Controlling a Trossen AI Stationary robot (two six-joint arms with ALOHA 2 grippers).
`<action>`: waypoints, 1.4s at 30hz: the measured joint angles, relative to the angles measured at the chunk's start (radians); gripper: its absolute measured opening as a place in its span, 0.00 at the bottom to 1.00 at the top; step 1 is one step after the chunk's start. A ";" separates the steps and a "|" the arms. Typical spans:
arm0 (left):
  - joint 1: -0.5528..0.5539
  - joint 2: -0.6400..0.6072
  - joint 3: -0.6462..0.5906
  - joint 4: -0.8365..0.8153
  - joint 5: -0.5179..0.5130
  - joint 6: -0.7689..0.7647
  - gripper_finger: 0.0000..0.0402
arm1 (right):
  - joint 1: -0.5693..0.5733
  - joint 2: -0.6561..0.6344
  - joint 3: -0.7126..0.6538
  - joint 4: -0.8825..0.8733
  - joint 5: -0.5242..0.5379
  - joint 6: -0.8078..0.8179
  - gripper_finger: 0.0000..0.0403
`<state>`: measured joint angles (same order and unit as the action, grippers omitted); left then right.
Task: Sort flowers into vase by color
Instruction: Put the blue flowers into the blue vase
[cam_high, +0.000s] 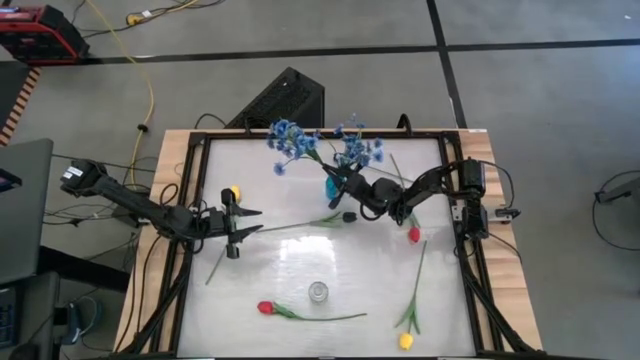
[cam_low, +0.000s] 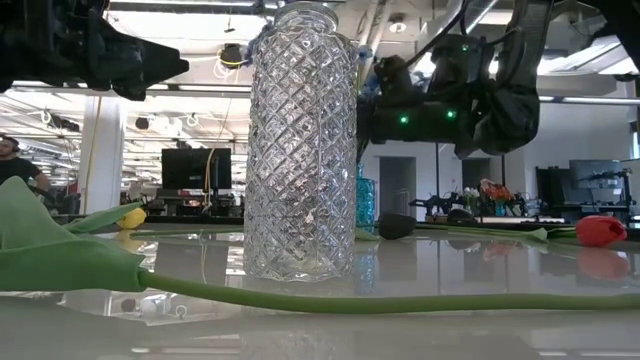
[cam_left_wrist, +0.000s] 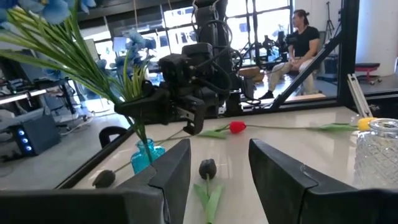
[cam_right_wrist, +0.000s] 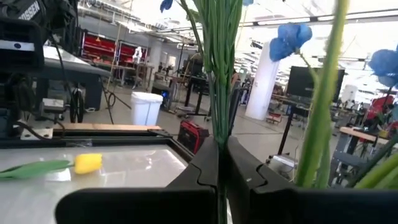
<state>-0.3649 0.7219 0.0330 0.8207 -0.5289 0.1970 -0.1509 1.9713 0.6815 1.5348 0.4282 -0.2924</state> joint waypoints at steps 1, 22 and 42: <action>0.000 0.000 0.000 0.000 0.000 0.000 0.38 | 0.000 0.000 0.000 -0.005 0.000 0.002 0.08; 0.000 0.000 0.001 -0.012 -0.001 -0.011 0.38 | 0.091 -0.007 0.000 -0.036 0.244 -0.105 0.10; 0.000 0.000 0.001 -0.019 -0.006 -0.029 0.38 | 0.193 -0.007 -0.001 -0.030 0.459 -0.210 0.23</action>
<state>-0.3649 0.7216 0.0338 0.8016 -0.5346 0.1680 0.0424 1.9644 0.6807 1.5047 0.8876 -0.5029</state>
